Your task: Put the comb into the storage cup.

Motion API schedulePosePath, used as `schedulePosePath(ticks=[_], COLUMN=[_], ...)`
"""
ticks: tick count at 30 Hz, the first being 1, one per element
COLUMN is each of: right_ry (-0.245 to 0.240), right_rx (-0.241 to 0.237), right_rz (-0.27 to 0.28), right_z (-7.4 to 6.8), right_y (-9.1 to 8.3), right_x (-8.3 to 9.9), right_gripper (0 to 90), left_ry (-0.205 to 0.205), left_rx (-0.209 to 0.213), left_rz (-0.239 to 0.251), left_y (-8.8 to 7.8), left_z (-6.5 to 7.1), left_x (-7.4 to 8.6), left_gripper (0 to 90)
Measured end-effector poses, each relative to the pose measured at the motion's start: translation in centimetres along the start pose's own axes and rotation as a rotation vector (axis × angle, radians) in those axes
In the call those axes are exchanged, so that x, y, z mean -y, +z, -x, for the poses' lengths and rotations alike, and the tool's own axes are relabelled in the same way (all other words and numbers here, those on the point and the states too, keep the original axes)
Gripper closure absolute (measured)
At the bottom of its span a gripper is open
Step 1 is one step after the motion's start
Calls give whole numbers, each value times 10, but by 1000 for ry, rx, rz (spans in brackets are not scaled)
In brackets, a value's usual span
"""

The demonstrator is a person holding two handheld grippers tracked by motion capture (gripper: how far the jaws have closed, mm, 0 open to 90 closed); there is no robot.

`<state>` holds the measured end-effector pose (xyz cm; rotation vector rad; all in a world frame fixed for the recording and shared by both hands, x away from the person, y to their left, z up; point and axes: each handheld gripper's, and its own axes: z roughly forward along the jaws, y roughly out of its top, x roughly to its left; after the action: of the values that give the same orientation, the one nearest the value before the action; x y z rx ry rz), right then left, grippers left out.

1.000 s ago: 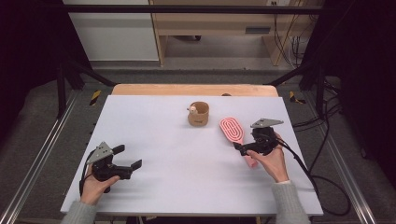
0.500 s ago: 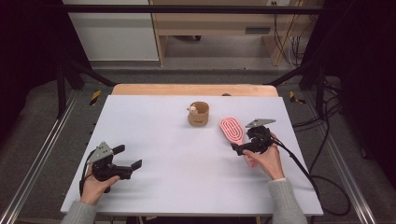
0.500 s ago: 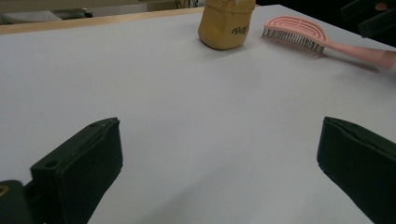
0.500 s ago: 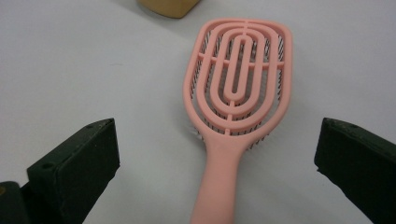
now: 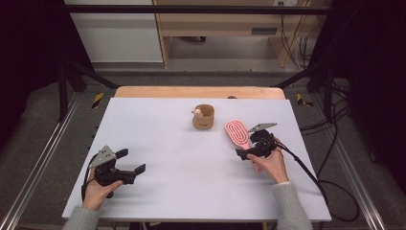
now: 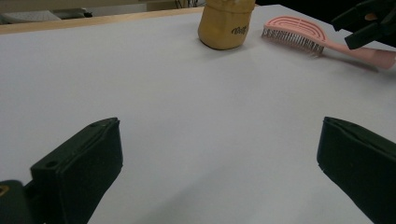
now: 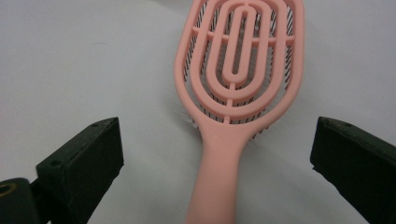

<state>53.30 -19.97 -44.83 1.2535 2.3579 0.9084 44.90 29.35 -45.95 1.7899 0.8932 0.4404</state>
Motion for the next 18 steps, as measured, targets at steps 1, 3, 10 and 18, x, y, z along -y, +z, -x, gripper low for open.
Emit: schedulePosePath(ticks=[1,3,10,18], right_ry=[2,9,24,28], right_rx=[-1,1,-9,1], right_rz=[-2,-11,-14,-45], right_z=[0,1,5,3], right_y=[1,3,4,9], right_x=[1,2,5,7], right_gripper=[43,57,171,253], left_ry=[-1,-1,-1,1], left_rx=[0,0,1,2], left_rz=[1,0,-1,-1], left_y=[0,0,0,0], left_z=[0,0,0,0], left_x=[0,0,0,0], left_gripper=[4,3,4,4])
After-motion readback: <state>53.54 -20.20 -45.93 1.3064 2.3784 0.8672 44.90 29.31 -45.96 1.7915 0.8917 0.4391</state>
